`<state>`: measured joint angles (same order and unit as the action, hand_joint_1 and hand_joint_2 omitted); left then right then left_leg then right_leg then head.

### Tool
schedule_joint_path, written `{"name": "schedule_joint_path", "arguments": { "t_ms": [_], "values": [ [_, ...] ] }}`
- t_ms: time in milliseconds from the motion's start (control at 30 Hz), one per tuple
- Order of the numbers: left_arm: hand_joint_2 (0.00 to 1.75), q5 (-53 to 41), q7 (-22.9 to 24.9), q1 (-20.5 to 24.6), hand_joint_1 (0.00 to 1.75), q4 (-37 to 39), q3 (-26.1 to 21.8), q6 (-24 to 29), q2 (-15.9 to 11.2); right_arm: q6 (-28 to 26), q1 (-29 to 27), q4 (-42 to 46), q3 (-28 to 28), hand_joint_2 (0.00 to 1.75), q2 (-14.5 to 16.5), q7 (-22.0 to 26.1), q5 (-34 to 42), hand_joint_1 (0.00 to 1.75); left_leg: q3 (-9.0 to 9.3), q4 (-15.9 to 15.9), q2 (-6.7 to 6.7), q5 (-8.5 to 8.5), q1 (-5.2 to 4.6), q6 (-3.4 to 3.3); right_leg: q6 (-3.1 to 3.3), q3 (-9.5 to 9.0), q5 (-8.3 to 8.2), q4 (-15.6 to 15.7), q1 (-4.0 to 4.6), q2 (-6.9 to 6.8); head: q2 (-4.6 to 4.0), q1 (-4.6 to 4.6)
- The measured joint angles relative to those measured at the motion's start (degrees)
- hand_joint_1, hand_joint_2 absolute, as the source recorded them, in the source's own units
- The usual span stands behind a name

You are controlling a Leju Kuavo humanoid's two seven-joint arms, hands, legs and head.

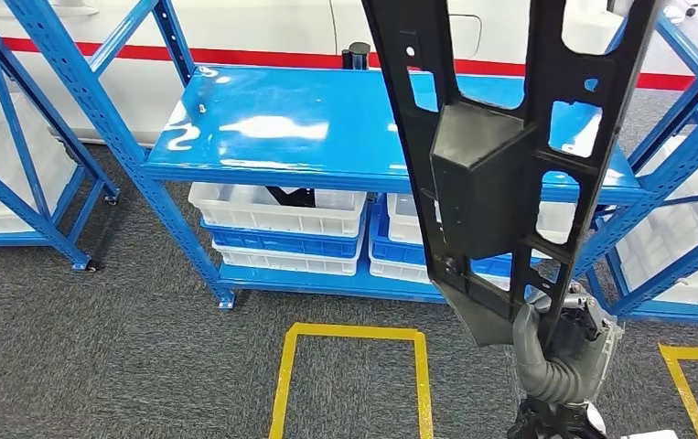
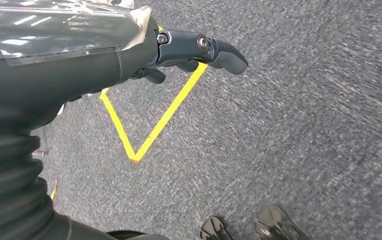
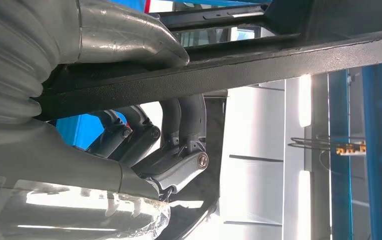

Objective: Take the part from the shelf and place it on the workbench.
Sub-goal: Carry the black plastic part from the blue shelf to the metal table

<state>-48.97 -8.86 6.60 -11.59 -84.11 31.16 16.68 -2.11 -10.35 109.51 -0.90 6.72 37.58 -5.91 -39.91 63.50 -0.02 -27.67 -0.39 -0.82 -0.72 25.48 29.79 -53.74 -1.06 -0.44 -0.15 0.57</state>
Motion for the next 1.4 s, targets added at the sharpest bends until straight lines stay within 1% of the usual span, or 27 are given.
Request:
{"name": "schedule_joint_path", "arguments": {
  "t_ms": [67,100,133,200,267,300,367,433,467,533,600,633,667,733,767,833,900,933,1000,1067,1100,1133,1167,1200,1267,1333,1400],
  "values": [
    [1.75,0.1,-0.1,0.0,0.00,0.0,0.0,0.1,0.0,-0.1,-0.2,0.1,0.1,1.75,0.2,0.0,-0.2,1.75,-2.15,7.6,-0.08,-3.73,0.40,0.64,0.15,0.73,-0.41,-0.3,0.00,-0.48,0.00,0.08],
    [1.75,0.2,-0.1,0.0,0.00,0.0,0.0,0.1,0.0,-0.1,-0.2,0.1,0.2,1.75,0.3,0.0,-0.3,1.75,-2.34,9.5,-0.07,-3.99,0.63,0.90,0.10,1.04,-0.49,-0.6,-0.01,-0.75,0.00,0.10],
    [1.75,0.2,-0.1,-0.1,0.00,0.0,0.0,0.1,0.0,-0.1,-0.3,0.1,0.2,1.75,0.4,0.0,-0.3,1.75,-1.49,9.2,0.02,-3.24,0.85,1.10,0.04,1.29,-0.51,-0.8,-0.06,-1.08,0.00,0.10],
    [1.75,0.2,-0.1,-0.1,0.00,-0.1,-0.1,0.4,0.0,-0.2,-0.3,0.1,0.2,1.75,0.5,0.0,-0.5,1.75,2.95,2.5,1.05,-0.23,1.24,1.28,-0.16,1.50,-0.40,-1.2,-0.12,-1.71,0.00,0.12],
    [1.75,0.1,-0.2,-0.1,0.00,-0.1,-0.1,0.8,0.0,-0.4,-0.5,0.3,0.3,1.75,0.5,0.0,-0.7,1.75,6.69,-3.9,2.55,1.35,0.94,0.93,-0.67,1.67,-0.23,-1.5,0.18,-2.36,0.00,0.11],
    [1.75,0.0,-0.2,-0.1,0.00,-0.1,-0.1,1.0,0.0,-0.5,-0.7,0.4,0.3,1.75,0.6,0.1,-0.8,1.75,7.28,-5.1,2.89,1.33,0.68,0.64,-0.95,1.76,-0.19,-1.6,0.36,-2.71,0.00,0.10],
    [1.75,0.0,-0.5,-0.1,0.00,-0.1,-0.1,1.2,0.0,-0.8,-1.1,0.8,0.3,1.75,0.7,0.1,-1.0,1.75,7.11,-5.6,2.15,1.21,0.40,-0.10,-1.43,1.84,-0.20,-1.7,0.51,-3.58,0.00,0.04],
    [1.75,0.2,-0.7,-0.1,0.00,-0.1,-0.1,1.3,0.0,-1.0,-1.4,1.3,0.4,1.75,0.7,0.1,-1.1,1.75,6.96,-6.1,1.15,1.41,0.59,-0.95,-1.65,2.58,0.94,-3.0,0.40,-3.06,0.00,-0.04],
    [1.75,0.3,-0.8,-0.1,0.00,-0.1,-0.1,1.2,0.1,-1.0,-1.6,1.5,0.4,1.75,0.8,0.1,-1.2,1.75,6.86,-6.3,0.72,1.64,0.73,-1.41,-1.54,3.64,2.29,-5.2,0.36,-2.20,0.00,-0.16],
    [1.75,0.4,-0.9,-0.2,0.00,-0.1,-0.1,1.1,0.1,-1.1,-2.0,1.8,0.5,1.75,0.8,0.1,-1.3,1.75,6.45,-6.4,-0.12,2.04,0.76,-2.06,-0.97,7.20,5.78,-12.9,0.35,-0.45,0.00,-0.36],
    [1.75,0.5,-0.4,-0.2,0.00,-0.1,-0.1,0.9,0.1,-1.0,-2.2,1.8,0.5,1.75,0.7,0.1,-1.4,1.75,6.00,-6.4,-1.14,2.42,0.63,-2.33,-0.99,9.94,7.62,-19.0,0.38,0.09,0.00,-0.41],
    [1.75,0.5,0.1,-0.2,0.00,-0.1,-0.1,0.8,0.1,-0.8,-2.2,1.8,0.5,1.75,0.7,0.1,-1.4,1.75,5.84,-6.4,-1.74,2.62,0.58,-2.33,-1.32,9.79,7.19,-18.9,0.38,0.20,0.00,-0.43],
    [1.75,0.5,0.8,-0.2,0.00,-0.1,-0.1,0.8,0.1,-0.6,-2.0,1.7,0.5,1.75,0.7,0.0,-1.4,1.75,5.73,-6.4,-2.40,2.83,0.55,-2.23,-1.77,8.45,5.93,-16.4,0.35,0.42,0.00,-0.42],
    [1.75,0.5,2.4,-0.1,0.00,-0.1,-0.1,0.7,0.1,0.3,-1.2,1.5,0.4,1.75,0.8,-0.1,-1.4,1.75,5.48,-6.1,-3.63,3.22,0.44,-1.81,-2.42,4.02,2.79,-7.7,0.20,2.40,0.00,-0.44],
    [1.75,0.5,3.0,-0.1,0.00,-0.1,-0.2,0.7,0.1,0.7,-0.6,1.3,0.2,1.75,0.8,-0.1,-1.4,1.75,5.28,-6.0,-4.15,3.41,0.33,-1.54,-2.39,2.46,1.76,-4.5,0.15,3.38,0.00,-0.38],
    [1.75,0.5,4.0,-0.1,0.00,-0.1,-0.2,0.8,0.1,1.5,0.7,0.7,-0.3,1.75,0.8,-0.2,-1.4,1.75,4.85,-5.9,-5.01,3.87,0.16,-0.87,-1.86,1.59,1.11,-2.3,0.31,4.27,0.00,-0.28],
    [1.75,0.5,5.1,-0.1,0.00,-0.1,-0.2,0.9,0.1,2.2,2.0,-0.1,-0.9,1.75,0.8,-0.3,-1.4,1.75,4.39,-5.8,-5.59,4.21,0.27,-0.23,-1.13,1.63,0.56,-2.4,0.22,3.04,0.00,-0.25],
    [1.75,0.4,5.7,-0.1,0.00,-0.1,-0.2,1.1,0.1,2.5,2.7,-0.7,-1.3,1.75,0.8,-0.3,-1.3,1.75,3.94,-5.1,-5.09,3.69,0.29,0.04,-0.73,1.68,0.27,-2.4,0.06,2.38,0.00,-0.13],
    [1.75,0.4,6.6,-0.1,0.00,-0.1,-0.3,1.3,0.1,3.0,4.1,-1.8,-1.8,1.75,0.9,-0.3,-0.9,1.75,1.68,-0.3,-2.69,0.30,0.36,0.54,0.01,2.05,-0.27,-2.3,-0.19,0.86,0.00,0.27],
    [1.75,0.4,7.1,-0.1,0.00,-0.1,-0.3,1.3,0.1,3.2,5.2,-3.0,-2.0,1.75,0.9,-0.4,-0.7,1.75,-1.55,7.5,-0.80,-3.86,0.52,1.06,0.35,2.57,-0.49,-2.4,0.08,-0.74,0.00,0.60],
    [1.75,0.4,7.5,-0.1,0.00,-0.1,-0.3,1.3,0.1,3.2,5.8,-3.7,-2.1,1.75,0.9,-0.4,-0.6,1.75,-2.37,10.1,-0.43,-4.76,0.59,1.23,0.38,2.73,-0.54,-2.4,0.17,-1.60,0.00,0.59],
    [1.75,0.3,7.8,-0.1,0.00,-0.1,-0.3,1.4,0.1,3.3,6.3,-4.3,-2.2,1.75,0.9,-0.4,-0.5,1.75,-2.19,10.7,-0.20,-4.66,0.64,1.33,0.39,2.83,-0.57,-2.4,0.22,-2.43,0.00,0.63],
    [1.75,0.1,8.2,-0.1,0.00,-0.1,-0.3,1.4,0.1,3.3,6.7,-5.0,-2.4,1.75,0.9,-0.4,-0.5,1.75,-0.77,8.9,0.13,-3.57,0.70,1.36,0.36,2.84,-0.58,-2.4,0.22,-3.19,0.00,0.62],
    [1.75,-0.1,8.7,0.0,0.00,-0.1,-0.3,1.5,0.1,3.3,7.0,-5.5,-2.7,1.75,0.9,-0.3,-0.5,1.75,1.71,5.0,0.89,-1.88,0.75,1.31,0.32,2.76,-0.57,-2.4,0.23,-3.87,0.00,0.62],
    [1.75,-0.4,9.6,0.0,0.00,0.0,-0.3,1.5,0.1,3.3,7.5,-6.4,-3.2,1.75,0.8,-0.2,-0.4,1.75,6.22,-2.7,3.40,0.40,0.56,0.90,0.07,2.67,-0.48,-2.5,0.63,-4.92,0.00,0.62],
    [1.75,-0.7,10.6,0.0,0.00,0.0,-0.3,1.4,0.1,3.5,8.2,-7.3,-3.6,1.75,0.7,-0.1,-0.1,1.75,7.44,-5.5,4.44,0.80,0.10,0.08,-0.42,2.77,-0.47,-2.6,1.13,-5.83,0.00,0.46],
    [1.75,-0.8,11.3,0.1,0.00,0.0,-0.3,1.3,0.1,3.8,9.0,-8.5,-4.1,1.75,0.4,-0.1,0.3,1.75,7.07,-5.8,3.24,1.22,-0.06,-0.93,-1.04,2.97,-0.44,-2.6,1.20,-6.63,0.00,0.30]
  ]
}}
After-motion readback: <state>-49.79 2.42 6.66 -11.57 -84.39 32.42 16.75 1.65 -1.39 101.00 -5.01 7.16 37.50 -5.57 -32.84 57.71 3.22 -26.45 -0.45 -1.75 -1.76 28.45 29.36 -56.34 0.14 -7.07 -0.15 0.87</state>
